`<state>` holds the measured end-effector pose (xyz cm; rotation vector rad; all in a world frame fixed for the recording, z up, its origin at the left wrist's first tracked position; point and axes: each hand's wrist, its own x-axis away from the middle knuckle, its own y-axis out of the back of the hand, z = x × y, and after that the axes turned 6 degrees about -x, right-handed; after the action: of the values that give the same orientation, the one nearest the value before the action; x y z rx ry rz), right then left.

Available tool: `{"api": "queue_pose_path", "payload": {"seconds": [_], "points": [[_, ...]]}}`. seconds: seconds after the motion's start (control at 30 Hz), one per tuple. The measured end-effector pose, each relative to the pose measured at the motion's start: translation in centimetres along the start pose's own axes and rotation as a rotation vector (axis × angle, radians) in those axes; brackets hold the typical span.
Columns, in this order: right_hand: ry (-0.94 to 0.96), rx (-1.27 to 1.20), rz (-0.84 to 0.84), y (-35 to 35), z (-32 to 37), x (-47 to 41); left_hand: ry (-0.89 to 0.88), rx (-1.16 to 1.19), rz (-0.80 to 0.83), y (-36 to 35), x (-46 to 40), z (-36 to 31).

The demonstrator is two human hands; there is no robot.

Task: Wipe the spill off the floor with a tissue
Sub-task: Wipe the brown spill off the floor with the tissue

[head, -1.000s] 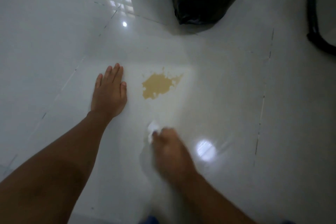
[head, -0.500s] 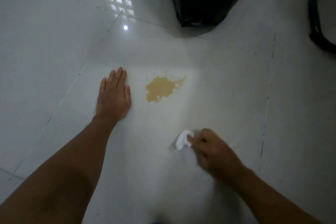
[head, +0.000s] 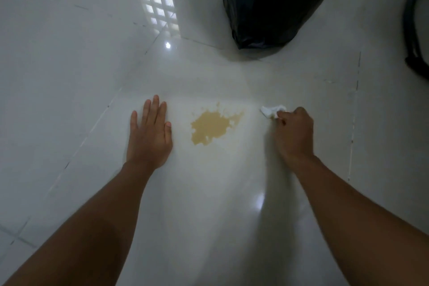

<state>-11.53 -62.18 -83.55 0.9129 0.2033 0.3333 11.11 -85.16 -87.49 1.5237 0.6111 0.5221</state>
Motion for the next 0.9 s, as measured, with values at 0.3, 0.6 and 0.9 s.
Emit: {"api": "queue_pose_path", "payload": {"seconds": [0.3,0.6,0.9], "points": [[0.167,0.119,0.102,-0.2,1.5,-0.8,-0.118,0.06,0.036,1.7,-1.6,2.6],[0.336,0.222,0.345,-6.3,10.9,-9.0,-0.145,0.024,0.042,1.4,-3.4,4.6],[0.783,0.17,0.593,-9.0,14.7,-2.5,-0.115,0.024,0.04,0.7,-3.1,4.5]]}}
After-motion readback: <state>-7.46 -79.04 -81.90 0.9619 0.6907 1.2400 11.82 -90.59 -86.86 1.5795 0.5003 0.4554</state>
